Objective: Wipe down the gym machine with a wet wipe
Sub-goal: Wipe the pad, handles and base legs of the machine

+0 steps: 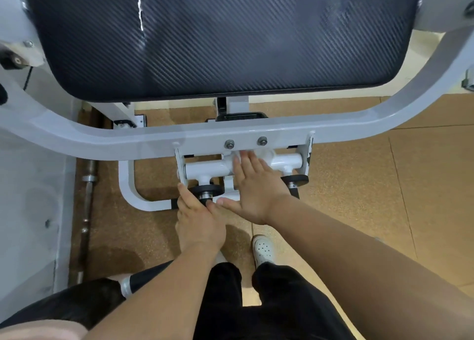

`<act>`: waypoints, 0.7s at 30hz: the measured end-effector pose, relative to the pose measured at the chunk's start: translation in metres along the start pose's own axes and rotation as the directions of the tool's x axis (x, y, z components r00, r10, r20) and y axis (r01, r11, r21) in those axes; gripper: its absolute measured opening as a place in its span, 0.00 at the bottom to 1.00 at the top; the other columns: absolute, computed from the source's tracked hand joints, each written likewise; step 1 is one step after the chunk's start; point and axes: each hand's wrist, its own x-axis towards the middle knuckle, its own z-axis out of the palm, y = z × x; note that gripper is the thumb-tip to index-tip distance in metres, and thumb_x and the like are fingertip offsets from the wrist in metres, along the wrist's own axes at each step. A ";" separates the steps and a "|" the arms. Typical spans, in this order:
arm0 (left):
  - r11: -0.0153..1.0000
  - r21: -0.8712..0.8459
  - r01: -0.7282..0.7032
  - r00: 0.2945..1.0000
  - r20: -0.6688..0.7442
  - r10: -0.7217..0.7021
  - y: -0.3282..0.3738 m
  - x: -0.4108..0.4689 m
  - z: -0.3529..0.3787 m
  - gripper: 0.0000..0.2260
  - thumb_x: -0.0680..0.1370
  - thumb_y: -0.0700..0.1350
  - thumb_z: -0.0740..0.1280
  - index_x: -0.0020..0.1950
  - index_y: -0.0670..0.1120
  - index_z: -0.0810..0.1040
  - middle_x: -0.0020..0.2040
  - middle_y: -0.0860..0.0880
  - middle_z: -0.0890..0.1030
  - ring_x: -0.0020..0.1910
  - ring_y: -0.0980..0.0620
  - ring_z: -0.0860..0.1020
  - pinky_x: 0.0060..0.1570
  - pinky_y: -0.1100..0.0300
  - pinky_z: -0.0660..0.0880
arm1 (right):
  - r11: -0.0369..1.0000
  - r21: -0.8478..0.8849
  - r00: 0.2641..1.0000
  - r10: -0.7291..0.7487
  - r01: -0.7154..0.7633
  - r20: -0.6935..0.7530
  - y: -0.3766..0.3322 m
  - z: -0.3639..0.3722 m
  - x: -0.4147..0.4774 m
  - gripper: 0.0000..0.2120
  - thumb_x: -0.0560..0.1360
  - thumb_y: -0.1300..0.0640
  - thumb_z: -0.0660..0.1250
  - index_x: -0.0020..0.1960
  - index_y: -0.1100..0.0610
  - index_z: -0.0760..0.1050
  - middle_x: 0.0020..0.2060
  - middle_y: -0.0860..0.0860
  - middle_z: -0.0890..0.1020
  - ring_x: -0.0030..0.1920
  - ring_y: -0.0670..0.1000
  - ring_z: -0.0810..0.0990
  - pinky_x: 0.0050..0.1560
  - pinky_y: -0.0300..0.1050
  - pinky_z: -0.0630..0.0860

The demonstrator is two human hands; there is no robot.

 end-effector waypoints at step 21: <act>1.000 -0.001 0.019 0.999 -0.037 -0.019 0.002 -0.001 0.000 0.34 0.85 0.50 0.56 0.82 0.45 0.38 0.78 0.40 0.63 0.68 0.39 0.72 0.64 0.42 0.73 | 0.830 -0.149 0.843 -0.535 0.538 0.059 0.004 -0.028 0.044 0.40 0.81 0.61 0.57 0.83 0.57 0.33 0.82 0.55 0.32 0.82 0.53 0.35 0.82 0.48 0.39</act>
